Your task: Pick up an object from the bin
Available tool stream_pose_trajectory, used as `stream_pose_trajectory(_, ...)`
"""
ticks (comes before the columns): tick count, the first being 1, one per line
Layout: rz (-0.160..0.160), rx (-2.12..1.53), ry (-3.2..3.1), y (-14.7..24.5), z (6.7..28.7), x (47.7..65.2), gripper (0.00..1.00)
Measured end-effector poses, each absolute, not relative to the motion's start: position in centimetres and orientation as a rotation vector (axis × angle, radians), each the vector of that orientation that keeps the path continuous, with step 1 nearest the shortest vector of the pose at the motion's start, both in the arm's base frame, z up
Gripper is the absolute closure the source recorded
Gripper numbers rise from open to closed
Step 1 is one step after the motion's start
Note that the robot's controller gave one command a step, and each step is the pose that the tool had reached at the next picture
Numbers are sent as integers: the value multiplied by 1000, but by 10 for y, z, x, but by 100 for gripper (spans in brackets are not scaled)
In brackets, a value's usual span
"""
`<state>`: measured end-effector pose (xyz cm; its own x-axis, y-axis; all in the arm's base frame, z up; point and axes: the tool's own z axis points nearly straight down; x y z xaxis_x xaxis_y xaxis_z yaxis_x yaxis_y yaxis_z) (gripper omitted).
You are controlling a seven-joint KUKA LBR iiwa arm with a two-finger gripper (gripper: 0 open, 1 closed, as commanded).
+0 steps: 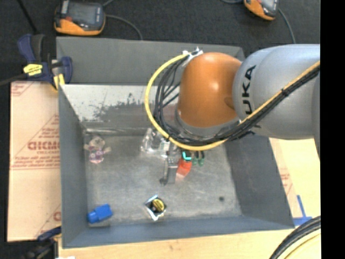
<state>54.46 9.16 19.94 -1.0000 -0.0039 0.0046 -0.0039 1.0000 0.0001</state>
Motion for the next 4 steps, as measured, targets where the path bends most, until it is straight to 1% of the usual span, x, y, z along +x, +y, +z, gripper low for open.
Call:
stream_pose_trajectory(1,-6,88,-3139,237,182,492,0)
stream_pose_trajectory(2,2,123,-3137,230,91,474,0)
stream_pose_trajectory(3,-3,120,-3143,231,95,476,100)
stream_pose_trajectory(4,-7,141,-3147,235,180,474,100)
